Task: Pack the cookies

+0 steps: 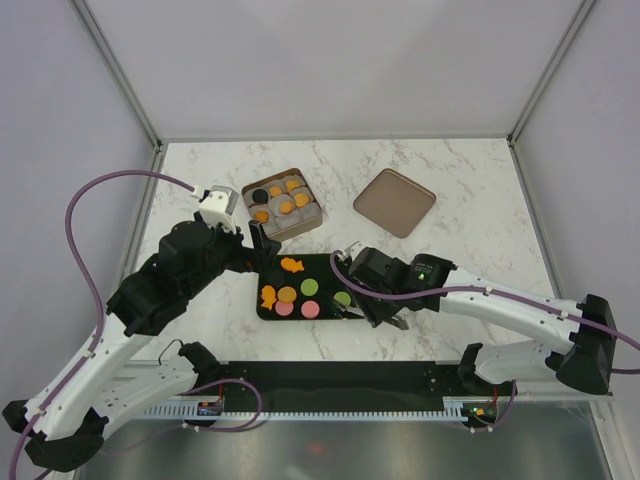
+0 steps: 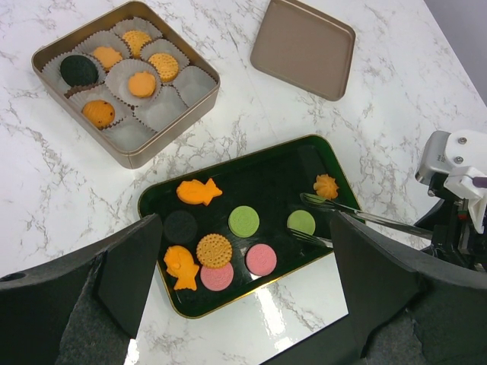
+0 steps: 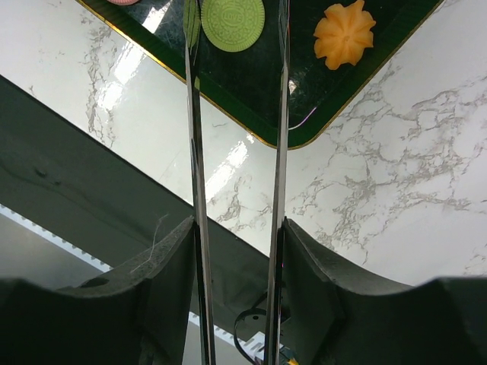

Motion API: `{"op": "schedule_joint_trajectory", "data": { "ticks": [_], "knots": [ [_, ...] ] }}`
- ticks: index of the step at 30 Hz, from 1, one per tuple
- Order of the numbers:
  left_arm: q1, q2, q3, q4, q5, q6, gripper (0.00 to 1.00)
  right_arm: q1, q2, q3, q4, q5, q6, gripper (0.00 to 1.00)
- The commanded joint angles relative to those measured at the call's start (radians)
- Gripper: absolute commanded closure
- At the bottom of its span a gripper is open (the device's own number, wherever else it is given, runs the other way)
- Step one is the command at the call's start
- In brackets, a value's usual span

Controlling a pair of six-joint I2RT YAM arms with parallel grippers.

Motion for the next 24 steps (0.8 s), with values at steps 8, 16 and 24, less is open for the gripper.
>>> {"op": "schedule_joint_trajectory", "data": {
  "ticks": [8,16,24],
  "knots": [
    [-0.001,0.001,-0.008,0.042,-0.004,-0.009,0.00,0.012,0.005,-0.003,0.020,0.022,0.020,0.54],
    [-0.001,0.001,0.000,0.040,-0.009,-0.009,0.00,0.014,-0.012,0.071,-0.002,0.082,0.023,0.65],
    [-0.001,-0.005,0.003,0.040,-0.018,-0.012,0.00,-0.006,0.007,0.178,-0.003,0.130,0.007,0.65]
  ]
}}
